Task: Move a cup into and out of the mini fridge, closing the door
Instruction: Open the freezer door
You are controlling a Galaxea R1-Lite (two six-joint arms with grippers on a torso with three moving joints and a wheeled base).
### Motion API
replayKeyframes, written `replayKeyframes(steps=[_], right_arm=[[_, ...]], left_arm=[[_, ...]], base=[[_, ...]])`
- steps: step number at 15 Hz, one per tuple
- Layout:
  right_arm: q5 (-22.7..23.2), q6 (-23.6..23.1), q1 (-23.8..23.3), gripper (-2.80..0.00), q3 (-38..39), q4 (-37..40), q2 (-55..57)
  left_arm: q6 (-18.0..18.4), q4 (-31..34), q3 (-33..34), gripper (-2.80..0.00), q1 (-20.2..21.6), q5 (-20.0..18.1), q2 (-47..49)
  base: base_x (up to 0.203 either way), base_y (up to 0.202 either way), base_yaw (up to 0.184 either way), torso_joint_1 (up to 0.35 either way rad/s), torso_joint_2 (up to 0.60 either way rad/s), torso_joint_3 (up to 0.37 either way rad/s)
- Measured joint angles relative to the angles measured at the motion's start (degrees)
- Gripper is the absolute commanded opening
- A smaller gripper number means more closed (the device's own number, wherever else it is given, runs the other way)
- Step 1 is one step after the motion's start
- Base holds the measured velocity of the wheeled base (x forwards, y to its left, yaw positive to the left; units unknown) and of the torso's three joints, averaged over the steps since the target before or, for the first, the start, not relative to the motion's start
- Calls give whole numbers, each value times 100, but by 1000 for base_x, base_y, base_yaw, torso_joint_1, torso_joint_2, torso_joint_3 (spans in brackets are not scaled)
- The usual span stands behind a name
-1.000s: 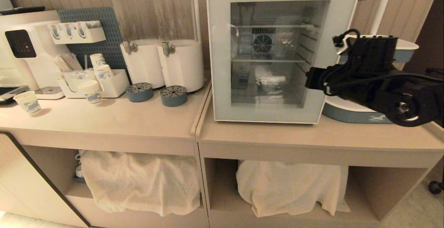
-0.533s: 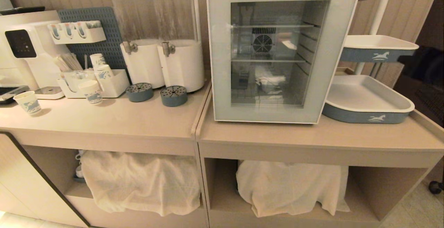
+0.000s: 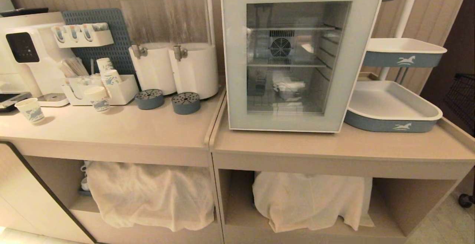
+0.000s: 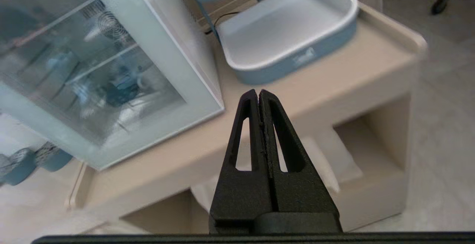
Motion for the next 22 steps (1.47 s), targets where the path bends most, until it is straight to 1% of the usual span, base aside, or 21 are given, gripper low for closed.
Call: replayKeyframes(steps=[2,5,7,8,9,11,13,15,17,18,19,21,22], right_arm=[[143,52,-75,-280,351,308,-770],[354,82,-145,-280,654,996,-1847],[588,14,-223,-280,809,1317,-2554],[721,-85,-249,-280,917,1349,-2897],[780,-183,-270,-280,1081,1284,-3178],[800,-427,-296,-280,1605,661,-3486],[793,-987,-303,-280,2397,-328,-3625],[811,-1671,-308,-280,3326,-1407,-3688],[888,-2320,-308,-280,4145,-2219,-3708],[967,-2581,-308,-280,4335,-2278,-3710],[1136,-2704,-310,-280,4411,-2089,-3710],[1730,-2763,-310,-280,4408,-1447,-3710],[1884,-2763,-308,-280,4311,-1049,-3705]], left_arm=[[-1,-2,0,-280,6,1,0],[-1,-2,0,-280,6,1,0],[-1,-2,0,-280,6,1,0],[-1,-2,0,-280,4,0,0],[-1,-2,0,-280,0,1,0],[-3,-2,0,-280,1,1,0],[-1,-2,0,-280,6,0,0],[-1,-2,0,-280,6,0,0],[0,-2,0,-280,6,0,0],[-1,-2,0,-280,6,-1,0],[-1,-2,0,-280,4,0,0],[-1,0,0,-280,1,1,0],[-4,0,0,-280,6,0,0]], base=[[0,0,0,0,0,0],[0,0,0,0,0,0],[0,0,0,0,0,0],[0,0,0,0,0,0],[0,0,0,0,0,0],[0,0,0,0,0,0],[0,0,0,0,0,0],[0,0,0,0,0,0],[0,0,0,0,0,0],[0,0,0,0,0,0],[0,0,0,0,0,0],[0,0,0,0,0,0],[0,0,0,0,0,0]])
